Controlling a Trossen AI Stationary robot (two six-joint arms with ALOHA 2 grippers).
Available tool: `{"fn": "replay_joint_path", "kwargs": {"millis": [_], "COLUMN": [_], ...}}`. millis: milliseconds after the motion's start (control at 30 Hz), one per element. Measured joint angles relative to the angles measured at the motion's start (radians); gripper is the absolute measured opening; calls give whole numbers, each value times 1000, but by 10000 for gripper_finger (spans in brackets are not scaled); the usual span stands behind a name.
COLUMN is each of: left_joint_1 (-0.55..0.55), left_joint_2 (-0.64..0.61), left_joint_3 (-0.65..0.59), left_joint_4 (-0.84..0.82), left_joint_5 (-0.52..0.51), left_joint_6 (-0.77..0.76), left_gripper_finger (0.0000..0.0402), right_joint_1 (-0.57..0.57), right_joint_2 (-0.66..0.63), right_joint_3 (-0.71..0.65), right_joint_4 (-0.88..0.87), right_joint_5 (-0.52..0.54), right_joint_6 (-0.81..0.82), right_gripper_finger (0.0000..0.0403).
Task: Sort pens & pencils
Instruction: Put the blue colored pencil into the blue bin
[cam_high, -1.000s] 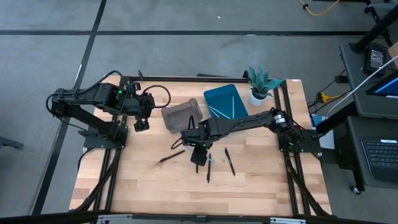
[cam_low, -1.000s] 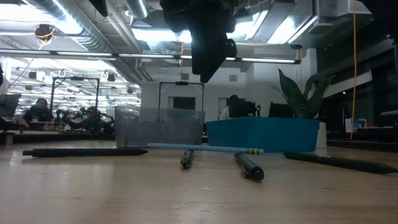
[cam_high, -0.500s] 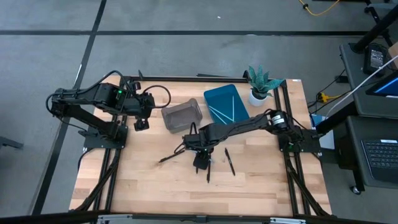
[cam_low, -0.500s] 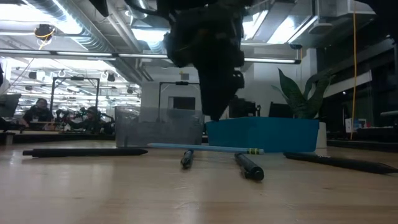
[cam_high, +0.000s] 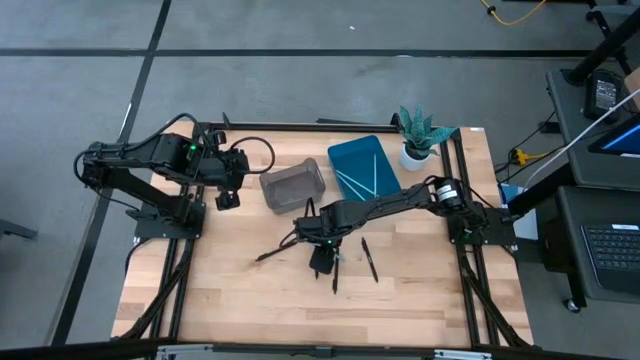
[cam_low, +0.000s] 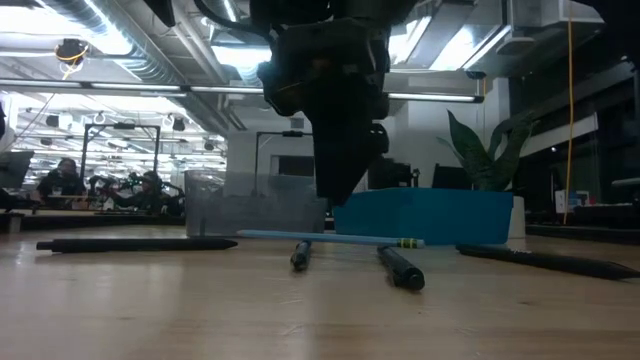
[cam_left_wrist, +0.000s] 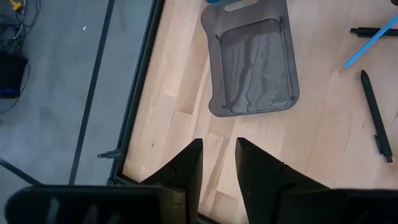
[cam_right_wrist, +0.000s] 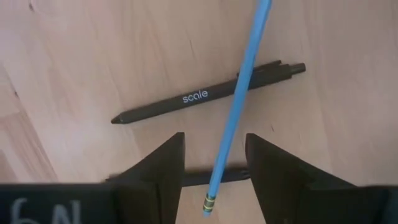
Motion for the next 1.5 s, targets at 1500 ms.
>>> {"fn": "replay_joint_path", "kwargs": {"millis": [1500], "left_joint_1": [0], "left_joint_2": [0], "left_joint_3": [0], "left_joint_4": [0], "left_joint_5": [1], "left_joint_6": [1], "left_gripper_finger": [89], "right_joint_1": [-12], "right_joint_2": [54], "right_joint_3": [0], "right_joint_4": [52], "right_joint_5": [10], "right_joint_6": [-27], "right_gripper_finger": [170]}}
